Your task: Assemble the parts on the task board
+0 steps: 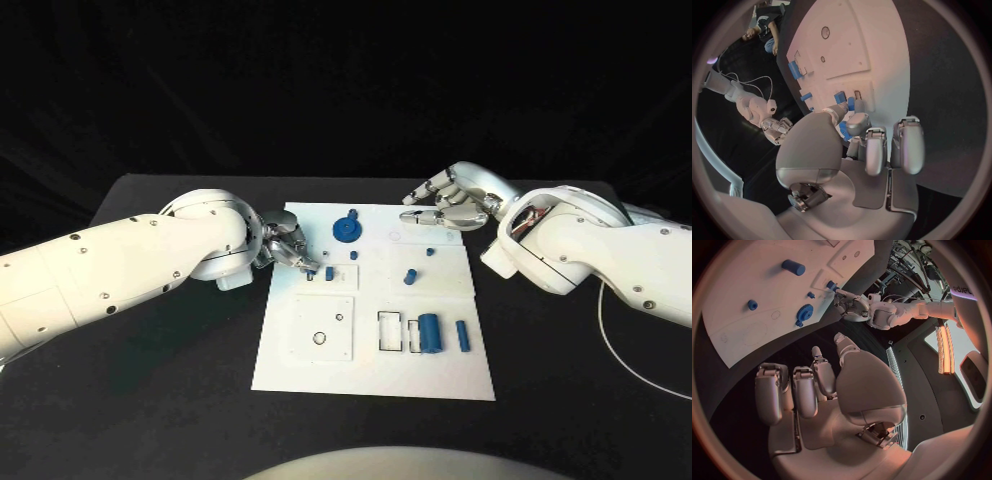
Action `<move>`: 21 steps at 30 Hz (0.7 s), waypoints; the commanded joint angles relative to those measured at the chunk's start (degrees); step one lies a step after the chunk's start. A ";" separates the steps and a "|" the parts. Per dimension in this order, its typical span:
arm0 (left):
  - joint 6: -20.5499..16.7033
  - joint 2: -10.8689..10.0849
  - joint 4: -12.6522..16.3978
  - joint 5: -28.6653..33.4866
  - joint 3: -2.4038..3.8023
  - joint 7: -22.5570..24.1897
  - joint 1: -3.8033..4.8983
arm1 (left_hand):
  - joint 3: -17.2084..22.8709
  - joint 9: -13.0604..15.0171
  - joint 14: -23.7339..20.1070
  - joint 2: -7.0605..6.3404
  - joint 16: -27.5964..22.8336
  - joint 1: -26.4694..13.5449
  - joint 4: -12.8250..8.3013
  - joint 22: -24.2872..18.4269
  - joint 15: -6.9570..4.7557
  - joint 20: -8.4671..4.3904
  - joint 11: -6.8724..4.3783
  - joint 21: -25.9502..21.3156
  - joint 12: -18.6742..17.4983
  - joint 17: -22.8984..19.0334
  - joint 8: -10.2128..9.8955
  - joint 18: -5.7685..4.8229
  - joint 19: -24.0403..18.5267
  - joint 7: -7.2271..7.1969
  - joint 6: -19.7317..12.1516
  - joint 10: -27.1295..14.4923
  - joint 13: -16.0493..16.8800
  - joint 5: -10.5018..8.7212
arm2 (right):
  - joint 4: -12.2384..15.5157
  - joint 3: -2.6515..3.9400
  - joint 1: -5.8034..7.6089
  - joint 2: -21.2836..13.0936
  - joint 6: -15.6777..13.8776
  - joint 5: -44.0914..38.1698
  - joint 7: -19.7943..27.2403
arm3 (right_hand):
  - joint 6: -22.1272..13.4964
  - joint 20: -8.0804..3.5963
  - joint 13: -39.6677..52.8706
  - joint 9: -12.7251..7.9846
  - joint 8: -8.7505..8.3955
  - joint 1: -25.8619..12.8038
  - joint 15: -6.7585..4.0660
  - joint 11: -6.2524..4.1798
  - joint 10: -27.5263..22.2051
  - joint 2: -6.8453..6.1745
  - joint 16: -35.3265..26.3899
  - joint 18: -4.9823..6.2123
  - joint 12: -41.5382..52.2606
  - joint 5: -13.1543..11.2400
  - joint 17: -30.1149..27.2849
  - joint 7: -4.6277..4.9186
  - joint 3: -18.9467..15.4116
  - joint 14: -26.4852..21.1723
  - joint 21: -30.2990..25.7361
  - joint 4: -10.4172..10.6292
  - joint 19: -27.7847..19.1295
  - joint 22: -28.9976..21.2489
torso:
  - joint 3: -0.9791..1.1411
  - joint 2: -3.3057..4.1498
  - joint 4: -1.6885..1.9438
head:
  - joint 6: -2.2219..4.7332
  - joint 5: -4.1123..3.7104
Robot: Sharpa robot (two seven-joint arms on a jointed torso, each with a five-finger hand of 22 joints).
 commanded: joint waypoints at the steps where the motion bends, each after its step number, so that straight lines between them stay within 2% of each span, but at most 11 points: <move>1: 2.58 0.18 -0.09 -1.45 0.02 -2.92 -0.04 | 7.23 0.00 6.12 -0.11 0.17 0.31 -6.71 8.30 0.12 -0.26 -0.04 0.16 0.19 15.06 0.19 -0.16 1.79 -0.32 0.43 0.32 -0.01 -0.02 | 0.00 -0.01 -0.06 0.05 0.77 -0.14 0.41 | 0.34 0.02 4.48 0.09 0.00 0.38 -0.11 -0.20 -0.04 0.13 -0.29 -0.29 0.20 0.24 9.13 -0.22 -0.27 4.70 -0.30 -0.09 -0.28 2.13 | 0.08 0.01 -0.04 | -0.19 0.03; 10: 6.06 0.32 -0.32 -1.54 0.02 -4.76 -0.06 | 7.39 -0.02 6.12 -0.17 0.17 0.33 -6.81 8.28 0.12 -0.26 -0.05 0.14 0.15 15.06 0.18 -0.16 1.78 -0.32 0.47 0.34 -0.04 0.02 | 0.07 -0.01 -0.06 -0.02 0.76 -0.14 0.39 | 0.34 0.02 4.48 0.09 0.00 0.38 -0.11 -0.20 -0.04 0.13 -0.29 -0.29 0.20 0.24 9.13 -0.22 -0.27 4.70 -0.30 -0.09 -0.28 2.13 | 0.11 -0.02 -0.03 | -0.24 -0.01; 21: 6.63 0.52 -0.61 -1.46 0.02 -5.75 -0.06 | 7.49 -0.03 6.12 -0.22 0.17 0.32 -6.87 8.29 0.12 -0.27 -0.05 0.14 0.18 15.06 0.17 -0.16 1.78 -0.31 0.51 0.38 -0.02 0.08 | 0.11 -0.01 -0.06 -0.04 0.76 -0.14 0.40 | 0.34 0.02 4.48 0.09 0.00 0.38 -0.11 -0.20 -0.04 0.13 -0.29 -0.29 0.20 0.24 9.13 -0.22 -0.27 4.70 -0.30 -0.09 -0.28 2.13 | 0.06 -0.02 0.04 | -0.40 -0.04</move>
